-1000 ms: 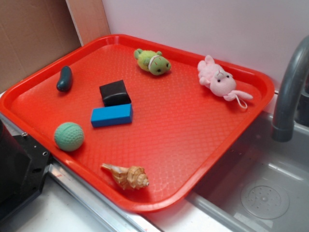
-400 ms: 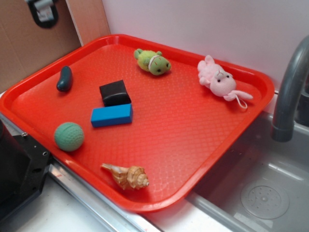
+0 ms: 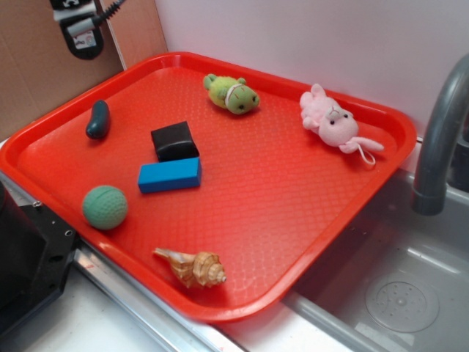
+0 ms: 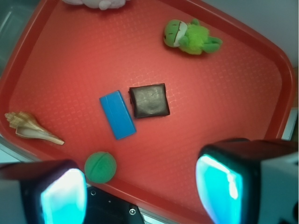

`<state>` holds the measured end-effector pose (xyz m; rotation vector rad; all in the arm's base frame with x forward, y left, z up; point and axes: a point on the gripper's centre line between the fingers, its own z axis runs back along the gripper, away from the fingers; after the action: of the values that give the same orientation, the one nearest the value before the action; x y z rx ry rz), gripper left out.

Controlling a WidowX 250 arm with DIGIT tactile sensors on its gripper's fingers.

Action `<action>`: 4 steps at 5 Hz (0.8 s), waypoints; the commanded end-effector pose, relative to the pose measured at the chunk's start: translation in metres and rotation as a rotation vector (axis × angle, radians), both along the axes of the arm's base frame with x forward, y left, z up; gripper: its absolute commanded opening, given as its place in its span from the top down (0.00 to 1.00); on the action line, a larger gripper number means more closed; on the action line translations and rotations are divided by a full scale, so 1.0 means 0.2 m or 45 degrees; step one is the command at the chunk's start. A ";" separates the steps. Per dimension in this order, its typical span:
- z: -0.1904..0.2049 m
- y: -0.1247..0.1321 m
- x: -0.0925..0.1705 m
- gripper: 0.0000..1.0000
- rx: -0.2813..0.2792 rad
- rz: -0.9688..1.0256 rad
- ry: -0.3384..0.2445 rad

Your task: Grab the green animal.

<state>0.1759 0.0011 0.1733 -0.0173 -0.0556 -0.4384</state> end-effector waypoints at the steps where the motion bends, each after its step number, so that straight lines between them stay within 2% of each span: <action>1: 0.03 -0.02 0.02 0.00 0.003 -0.008 -0.034; 2: -0.07 0.04 0.19 0.00 0.046 -0.325 -0.113; 3: -0.17 0.07 0.30 0.00 0.038 -0.526 -0.199; 4: -0.28 0.11 0.43 0.00 0.074 -0.617 -0.236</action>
<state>0.2556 0.0248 0.1007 0.0289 -0.1775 -0.9260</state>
